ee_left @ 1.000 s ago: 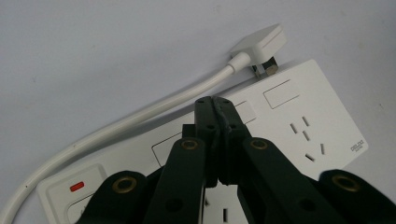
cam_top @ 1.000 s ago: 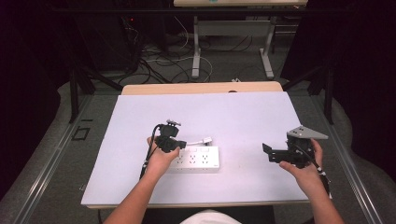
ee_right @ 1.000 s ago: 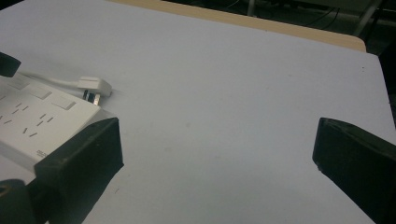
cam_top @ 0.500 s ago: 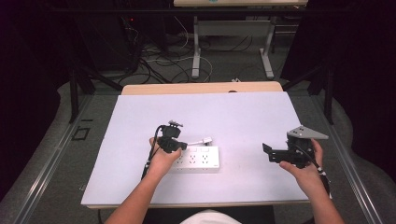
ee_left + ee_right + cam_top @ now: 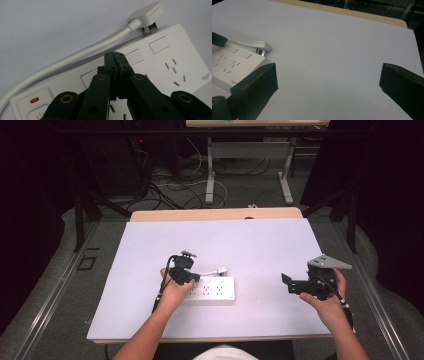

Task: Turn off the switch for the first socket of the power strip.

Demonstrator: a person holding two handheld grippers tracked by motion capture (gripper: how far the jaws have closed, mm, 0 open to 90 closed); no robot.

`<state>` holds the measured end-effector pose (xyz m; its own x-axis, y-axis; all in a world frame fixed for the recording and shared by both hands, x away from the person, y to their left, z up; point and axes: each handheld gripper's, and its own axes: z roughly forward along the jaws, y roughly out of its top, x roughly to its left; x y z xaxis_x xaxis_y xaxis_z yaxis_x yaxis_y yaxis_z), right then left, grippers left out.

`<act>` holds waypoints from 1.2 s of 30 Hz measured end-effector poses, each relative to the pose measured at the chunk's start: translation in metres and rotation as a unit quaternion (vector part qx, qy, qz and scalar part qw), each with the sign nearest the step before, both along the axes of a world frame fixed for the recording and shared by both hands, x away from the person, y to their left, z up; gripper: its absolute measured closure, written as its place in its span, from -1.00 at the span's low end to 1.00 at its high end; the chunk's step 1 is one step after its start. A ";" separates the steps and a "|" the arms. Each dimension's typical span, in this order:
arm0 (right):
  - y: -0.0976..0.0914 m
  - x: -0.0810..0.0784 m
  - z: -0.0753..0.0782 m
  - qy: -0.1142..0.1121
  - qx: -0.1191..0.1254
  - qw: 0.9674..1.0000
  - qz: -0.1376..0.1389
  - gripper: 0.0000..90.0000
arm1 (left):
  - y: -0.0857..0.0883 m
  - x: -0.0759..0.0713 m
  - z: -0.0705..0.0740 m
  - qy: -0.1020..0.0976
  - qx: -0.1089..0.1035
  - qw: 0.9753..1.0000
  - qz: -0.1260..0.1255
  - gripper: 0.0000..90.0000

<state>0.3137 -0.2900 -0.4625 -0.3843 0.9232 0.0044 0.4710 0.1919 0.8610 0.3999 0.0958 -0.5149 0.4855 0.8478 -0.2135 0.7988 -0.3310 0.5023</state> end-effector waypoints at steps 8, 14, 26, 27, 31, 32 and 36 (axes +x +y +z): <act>0.000 0.000 0.000 -0.001 0.001 1.000 0.001 -0.98 | 0.001 0.000 -0.001 0.005 -0.008 1.000 0.002 1.00; 0.000 0.000 0.000 -0.001 0.001 1.000 0.001 -0.98 | -0.001 0.000 -0.002 0.006 -0.007 1.000 -0.005 1.00; 0.000 0.000 0.000 0.001 0.000 1.000 0.002 -0.98 | 0.007 0.000 -0.001 0.000 0.000 1.000 0.009 1.00; 0.000 0.000 0.000 0.000 -0.001 1.000 0.002 -0.98 | 0.007 0.000 -0.001 0.000 0.000 1.000 0.009 1.00; 0.001 0.000 0.000 0.003 -0.002 1.000 0.003 -0.98 | 0.006 -0.001 -0.002 -0.003 0.000 1.000 0.012 1.00; 0.001 0.000 -0.001 0.002 -0.001 1.000 0.004 -0.98 | 0.006 -0.001 -0.002 -0.004 0.000 1.000 0.013 1.00; 0.001 0.000 -0.001 0.003 -0.002 1.000 0.003 -0.98 | 0.005 -0.002 -0.002 -0.008 0.007 1.000 0.005 1.00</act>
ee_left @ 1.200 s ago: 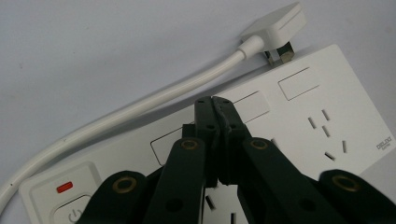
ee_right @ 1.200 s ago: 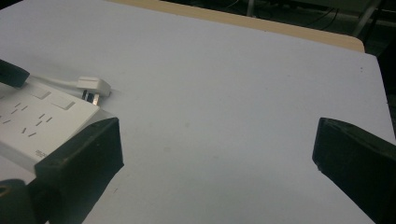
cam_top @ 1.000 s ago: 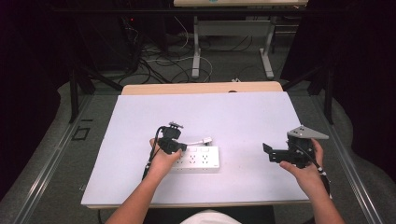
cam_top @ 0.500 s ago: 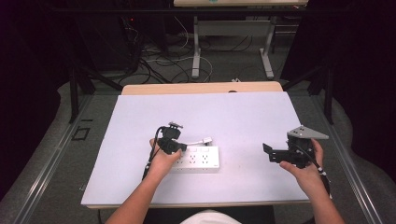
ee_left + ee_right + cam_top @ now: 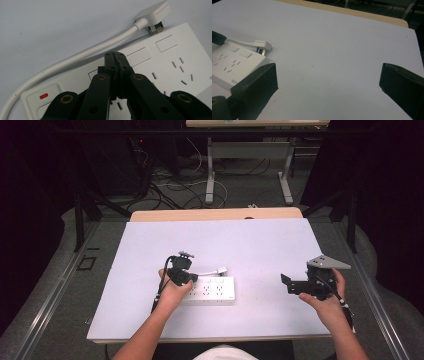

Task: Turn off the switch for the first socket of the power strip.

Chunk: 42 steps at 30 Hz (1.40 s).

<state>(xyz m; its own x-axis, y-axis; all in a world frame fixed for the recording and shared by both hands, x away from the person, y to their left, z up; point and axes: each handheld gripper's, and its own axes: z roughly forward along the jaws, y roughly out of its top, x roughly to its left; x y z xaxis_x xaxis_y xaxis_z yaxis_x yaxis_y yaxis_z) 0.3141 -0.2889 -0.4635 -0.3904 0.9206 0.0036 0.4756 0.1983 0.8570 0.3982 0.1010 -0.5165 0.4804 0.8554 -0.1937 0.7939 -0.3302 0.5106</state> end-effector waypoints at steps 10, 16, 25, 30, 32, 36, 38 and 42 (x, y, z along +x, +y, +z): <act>0.000 0.000 0.000 0.001 0.001 1.000 0.000 -0.98 | 0.005 0.003 -0.002 0.002 -0.015 1.000 0.008 1.00; 0.000 0.001 0.000 0.001 0.002 1.000 0.002 -0.98 | 0.007 0.002 -0.003 0.001 -0.027 1.000 0.015 1.00; 0.000 0.002 -0.001 0.002 0.000 1.000 0.002 -0.98 | 0.008 0.002 -0.004 0.006 -0.037 0.999 0.015 1.00; 0.000 0.002 -0.001 0.003 0.002 1.000 0.001 -0.98 | 0.007 0.001 -0.004 0.003 -0.037 0.999 0.014 1.00; 0.001 0.002 -0.002 0.002 0.002 1.000 -0.001 -0.98 | 0.007 0.001 -0.004 -0.001 -0.033 0.999 0.011 1.00; 0.001 0.002 -0.002 0.002 0.001 1.000 0.000 -0.98 | 0.004 0.000 -0.006 0.007 -0.049 0.999 0.000 1.00; 0.001 0.002 -0.002 0.001 0.001 1.000 0.001 -0.98 | 0.002 0.000 -0.006 -0.001 -0.041 0.999 0.003 1.00; 0.000 0.001 -0.001 0.002 0.000 1.000 0.003 -0.98 | 0.004 0.002 -0.007 -0.002 -0.043 0.999 0.011 1.00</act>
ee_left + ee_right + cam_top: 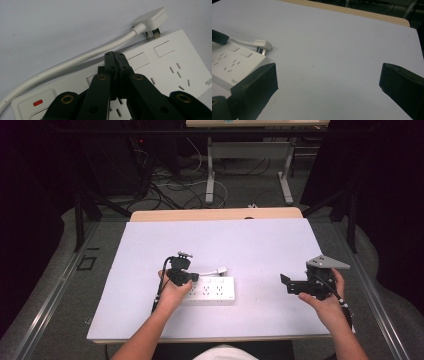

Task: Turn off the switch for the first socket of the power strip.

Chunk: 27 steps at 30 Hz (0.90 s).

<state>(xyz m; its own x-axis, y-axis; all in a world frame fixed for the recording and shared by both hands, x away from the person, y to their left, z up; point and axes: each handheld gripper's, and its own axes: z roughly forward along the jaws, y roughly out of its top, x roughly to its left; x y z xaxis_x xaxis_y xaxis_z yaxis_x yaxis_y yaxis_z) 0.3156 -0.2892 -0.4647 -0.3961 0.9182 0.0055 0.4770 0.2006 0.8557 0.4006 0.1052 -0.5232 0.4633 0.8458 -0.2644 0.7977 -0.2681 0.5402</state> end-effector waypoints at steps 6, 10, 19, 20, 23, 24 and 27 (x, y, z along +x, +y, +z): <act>-0.001 0.000 0.000 0.001 0.002 1.000 0.000 -0.98 | -0.002 0.000 0.001 0.000 0.010 1.000 -0.001 1.00; -0.001 0.000 -0.001 0.003 0.005 1.000 -0.002 -0.98 | -0.001 0.001 0.002 0.004 0.011 1.000 -0.006 1.00; -0.003 0.001 -0.004 0.006 0.005 1.000 -0.003 -0.97 | -0.001 0.000 0.006 -0.002 0.008 1.000 -0.002 1.00; -0.003 0.001 -0.004 0.007 0.007 1.000 -0.004 -0.97 | -0.002 -0.001 0.007 -0.003 0.008 1.000 -0.001 1.00; -0.003 0.001 -0.003 0.007 0.005 1.000 -0.005 -0.97 | -0.001 -0.001 0.009 -0.008 0.013 1.000 -0.006 1.00; -0.003 0.001 -0.003 0.007 0.005 1.000 -0.005 -0.97 | -0.002 -0.001 0.009 -0.007 0.011 1.000 -0.003 1.00; -0.002 0.000 -0.004 0.007 0.006 1.000 -0.005 -0.97 | -0.002 -0.001 0.011 -0.009 0.011 1.000 -0.004 1.00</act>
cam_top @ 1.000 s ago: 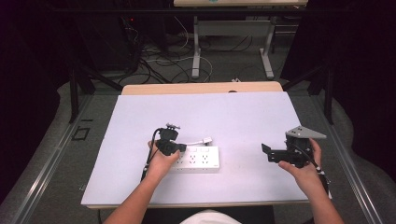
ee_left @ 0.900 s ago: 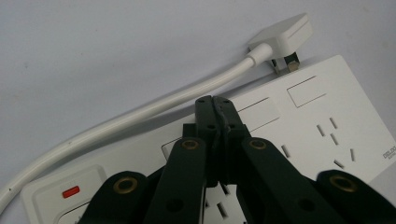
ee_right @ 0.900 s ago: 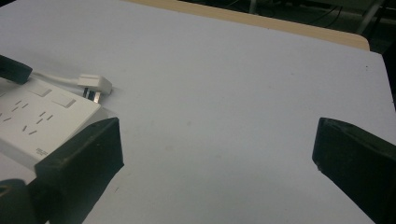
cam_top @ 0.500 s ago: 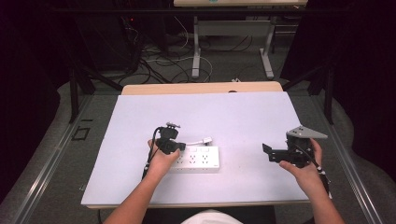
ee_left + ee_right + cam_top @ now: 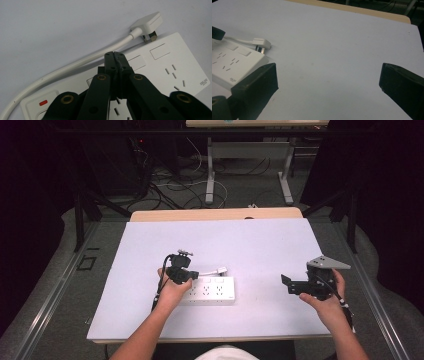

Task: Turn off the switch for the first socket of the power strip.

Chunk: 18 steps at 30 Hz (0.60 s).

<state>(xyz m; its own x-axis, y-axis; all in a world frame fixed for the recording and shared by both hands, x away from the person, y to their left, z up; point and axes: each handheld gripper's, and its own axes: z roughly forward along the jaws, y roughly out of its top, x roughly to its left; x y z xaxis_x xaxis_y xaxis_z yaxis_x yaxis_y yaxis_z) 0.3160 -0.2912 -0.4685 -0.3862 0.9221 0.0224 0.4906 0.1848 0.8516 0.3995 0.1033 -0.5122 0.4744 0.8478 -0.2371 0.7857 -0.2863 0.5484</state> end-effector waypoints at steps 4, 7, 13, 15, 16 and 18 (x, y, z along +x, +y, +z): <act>-0.001 0.000 0.000 -0.003 -0.003 1.000 0.001 -0.97 | 0.000 -0.001 0.003 -0.002 0.005 1.000 -0.008 1.00; 0.000 0.000 0.001 -0.001 -0.002 1.000 0.000 -0.97 | 0.000 -0.004 0.004 -0.005 0.006 1.000 -0.007 1.00; 0.004 0.002 0.001 -0.001 -0.003 1.000 0.004 -0.97 | 0.002 -0.007 0.009 -0.009 -0.002 1.000 -0.014 0.96; 0.004 0.002 0.000 0.000 -0.002 1.000 0.008 -0.97 | 0.001 -0.008 0.012 -0.012 -0.001 1.000 -0.014 0.94; 0.004 0.002 0.000 0.000 -0.003 1.000 0.008 -0.97 | 0.001 -0.009 0.012 -0.012 -0.005 1.000 -0.017 0.93; 0.005 0.002 0.000 0.002 -0.004 1.000 0.009 -0.97 | 0.001 -0.010 0.014 -0.016 -0.001 1.000 -0.021 0.83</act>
<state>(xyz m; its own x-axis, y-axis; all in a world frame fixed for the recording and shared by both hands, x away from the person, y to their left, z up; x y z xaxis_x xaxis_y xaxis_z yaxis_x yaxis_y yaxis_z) 0.3185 -0.2866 -0.4684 -0.4029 0.9151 0.0162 0.4906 0.2010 0.8479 0.3900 0.1045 -0.4978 0.5164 0.8268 -0.2229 0.7555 -0.3174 0.5731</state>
